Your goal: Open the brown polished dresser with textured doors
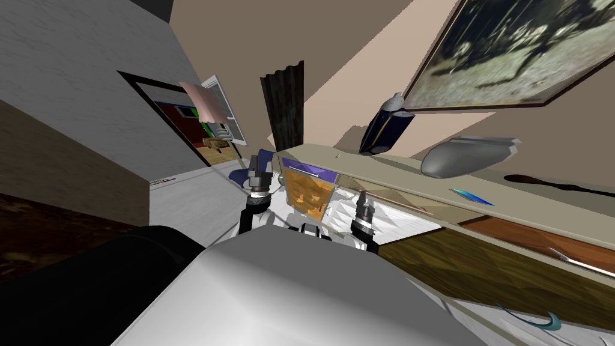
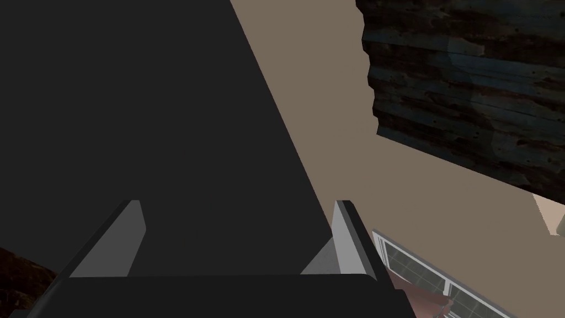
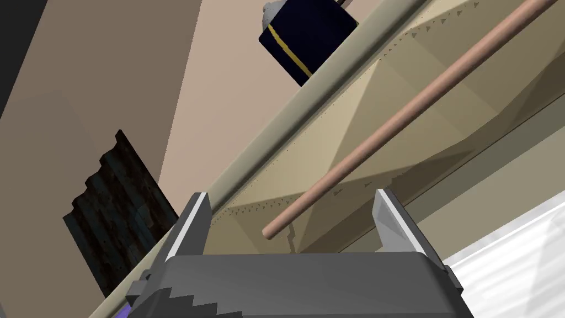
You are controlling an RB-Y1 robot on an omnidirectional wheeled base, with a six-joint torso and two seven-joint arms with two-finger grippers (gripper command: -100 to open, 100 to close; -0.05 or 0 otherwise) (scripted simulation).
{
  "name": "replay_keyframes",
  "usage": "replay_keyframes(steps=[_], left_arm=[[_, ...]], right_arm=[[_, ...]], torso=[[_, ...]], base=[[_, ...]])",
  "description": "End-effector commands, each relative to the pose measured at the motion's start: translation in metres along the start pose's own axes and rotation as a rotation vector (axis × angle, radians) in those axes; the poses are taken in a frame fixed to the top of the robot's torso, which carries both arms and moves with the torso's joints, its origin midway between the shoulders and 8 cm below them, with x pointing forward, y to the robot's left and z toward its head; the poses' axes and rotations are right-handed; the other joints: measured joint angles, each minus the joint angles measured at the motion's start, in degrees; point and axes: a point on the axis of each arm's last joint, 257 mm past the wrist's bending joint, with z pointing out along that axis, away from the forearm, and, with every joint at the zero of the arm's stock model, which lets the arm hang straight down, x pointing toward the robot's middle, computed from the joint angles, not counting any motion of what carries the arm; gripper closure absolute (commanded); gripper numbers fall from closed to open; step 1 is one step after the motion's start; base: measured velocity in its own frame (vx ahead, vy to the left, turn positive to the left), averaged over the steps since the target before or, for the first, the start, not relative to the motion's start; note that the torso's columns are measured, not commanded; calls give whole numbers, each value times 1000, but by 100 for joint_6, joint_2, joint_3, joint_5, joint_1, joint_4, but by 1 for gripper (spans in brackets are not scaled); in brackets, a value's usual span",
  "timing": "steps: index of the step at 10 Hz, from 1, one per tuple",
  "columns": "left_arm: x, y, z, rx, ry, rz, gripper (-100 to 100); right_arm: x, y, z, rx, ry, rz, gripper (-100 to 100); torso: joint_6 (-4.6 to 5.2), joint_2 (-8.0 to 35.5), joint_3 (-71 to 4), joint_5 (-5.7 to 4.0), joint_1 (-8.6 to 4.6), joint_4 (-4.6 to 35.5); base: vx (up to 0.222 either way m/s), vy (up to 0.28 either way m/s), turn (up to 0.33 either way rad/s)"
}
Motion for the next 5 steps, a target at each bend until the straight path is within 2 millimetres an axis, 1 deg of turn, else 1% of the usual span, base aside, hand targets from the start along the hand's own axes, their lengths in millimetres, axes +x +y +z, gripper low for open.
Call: replay_keyframes(steps=[1, 3, 5], left_arm=[[0, 0, 0, 0, 0, 0, 0], [0, 0, 0, 0, 0, 0, 0], [0, 0, 0, 0, 0, 0, 0]], right_arm=[[-3, 12, -6, -27, -3, 81, -100], [-3, 15, -7, -32, 0, 112, -100], [-3, 19, -8, -37, 4, 147, -100]], torso=[[8, 53, 30, 21, 20, 31], [12, 87, 52, 26, 26, 47], [10, 76, 44, 25, 24, 43]], base=[[-36, -20, 127], [-29, -12, 44], [-41, -7, 79]])
